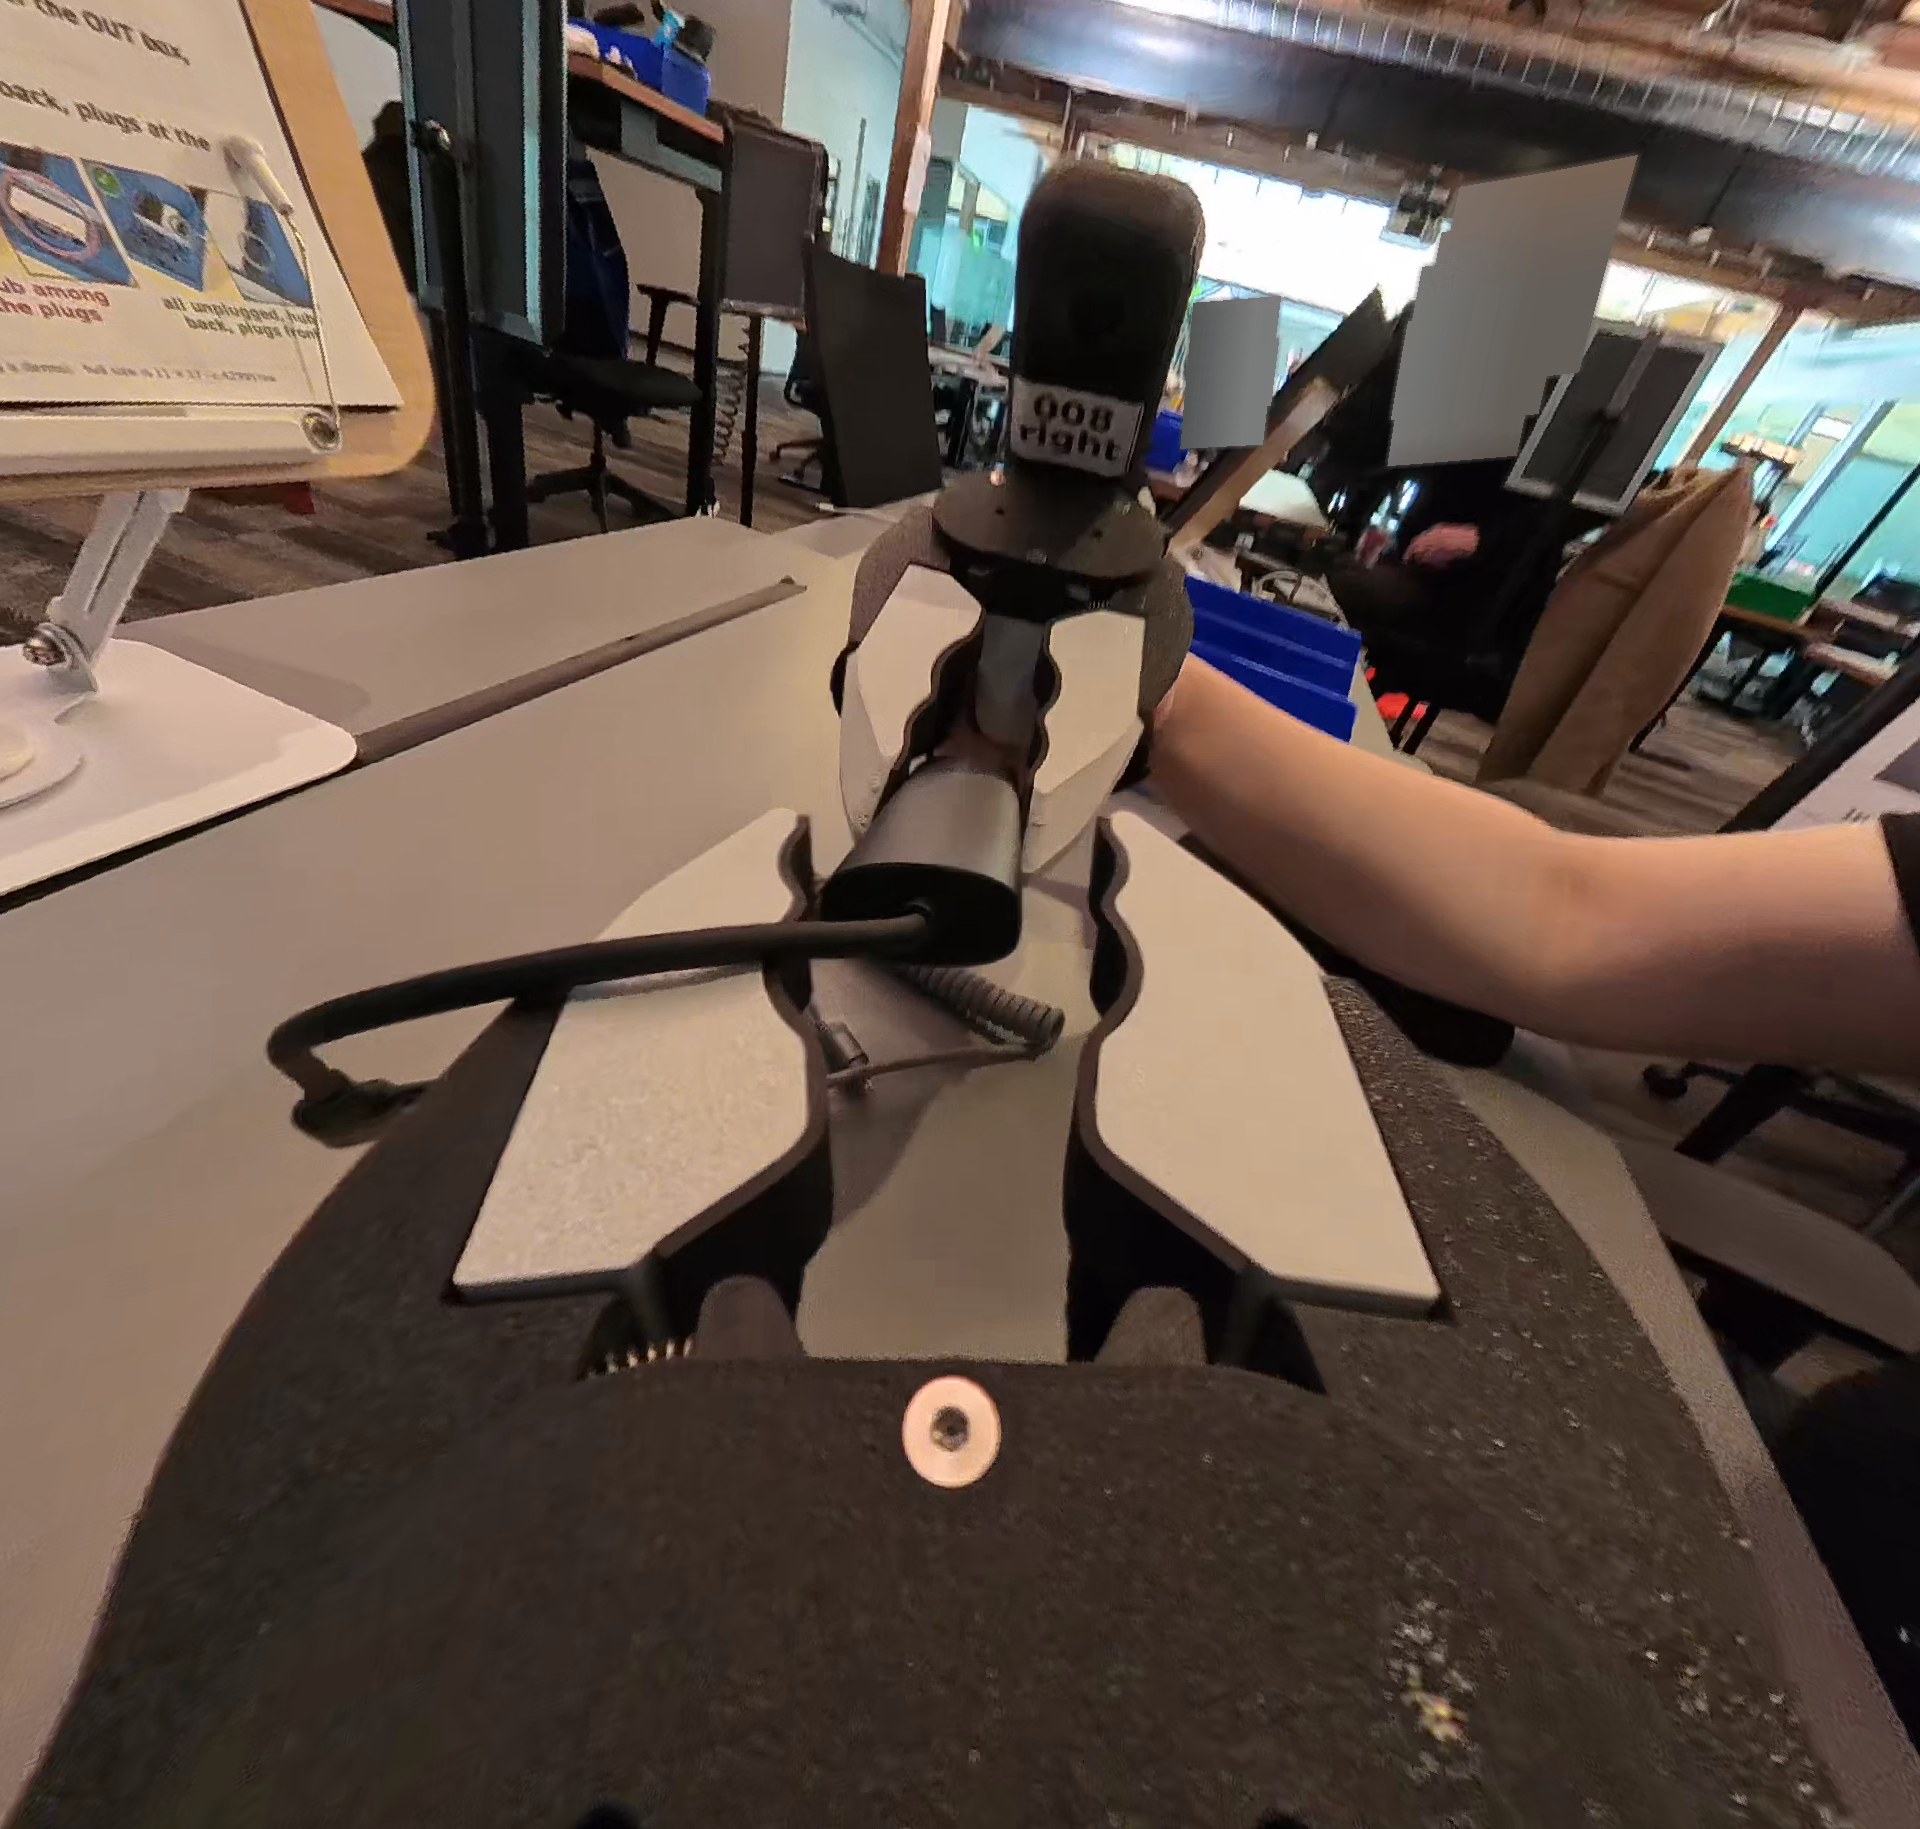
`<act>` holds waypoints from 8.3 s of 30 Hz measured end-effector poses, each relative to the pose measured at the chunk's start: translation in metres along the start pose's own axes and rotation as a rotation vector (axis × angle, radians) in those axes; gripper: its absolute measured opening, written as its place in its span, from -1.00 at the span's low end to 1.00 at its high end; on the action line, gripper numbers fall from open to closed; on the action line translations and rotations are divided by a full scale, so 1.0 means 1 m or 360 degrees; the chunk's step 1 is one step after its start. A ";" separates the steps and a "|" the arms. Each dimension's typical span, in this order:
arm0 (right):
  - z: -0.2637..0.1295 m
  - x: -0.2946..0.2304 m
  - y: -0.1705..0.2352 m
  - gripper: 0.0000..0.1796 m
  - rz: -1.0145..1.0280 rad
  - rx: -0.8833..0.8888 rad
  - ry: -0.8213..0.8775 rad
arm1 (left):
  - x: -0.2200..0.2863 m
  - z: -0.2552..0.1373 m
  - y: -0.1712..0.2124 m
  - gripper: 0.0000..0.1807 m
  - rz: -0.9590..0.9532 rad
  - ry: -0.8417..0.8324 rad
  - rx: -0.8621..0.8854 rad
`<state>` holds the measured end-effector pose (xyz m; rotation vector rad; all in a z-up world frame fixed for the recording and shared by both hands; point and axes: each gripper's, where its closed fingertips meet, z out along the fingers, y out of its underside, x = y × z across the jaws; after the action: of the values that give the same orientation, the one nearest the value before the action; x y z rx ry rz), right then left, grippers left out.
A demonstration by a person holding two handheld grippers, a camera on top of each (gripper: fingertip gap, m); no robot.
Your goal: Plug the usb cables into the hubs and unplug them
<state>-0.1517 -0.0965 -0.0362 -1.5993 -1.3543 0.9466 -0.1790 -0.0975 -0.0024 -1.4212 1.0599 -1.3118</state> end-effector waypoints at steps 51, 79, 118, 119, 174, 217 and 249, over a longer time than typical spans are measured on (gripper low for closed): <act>-0.044 0.058 -0.011 -0.48 -0.0216 -0.0212 0.0873 | -0.060 -0.056 -0.038 -0.64 0.0026 -0.0644 0.0507; 0.028 0.030 0.099 -0.75 -0.0065 -0.1067 0.1262 | -0.079 -0.073 -0.032 -0.64 0.0189 -0.0956 0.0372; 0.055 -0.042 0.107 -0.93 0.0794 -0.0790 0.0269 | -0.077 -0.067 -0.029 -0.64 0.0119 -0.0857 0.0365; 0.055 -0.040 0.107 -0.91 0.0750 -0.0790 0.0306 | -0.078 -0.067 -0.029 -0.64 0.0119 -0.0858 0.0368; 0.028 0.022 -0.041 -0.82 -0.1605 -0.0769 0.1209 | -0.021 -0.015 -0.001 -0.54 -0.0294 -0.0011 0.0123; 0.015 0.021 -0.042 -0.82 -0.1672 -0.0858 0.1213 | -0.015 -0.024 -0.002 -0.63 -0.0459 0.0193 0.0100; -0.005 0.025 -0.051 -0.67 -0.1408 -0.0584 0.1406 | -0.039 -0.041 -0.017 -0.64 -0.0528 0.0040 0.0318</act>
<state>-0.1624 -0.0682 0.0117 -1.1810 -1.3600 -0.5172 -0.2223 -0.0587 0.0069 -1.4717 0.7034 -1.6261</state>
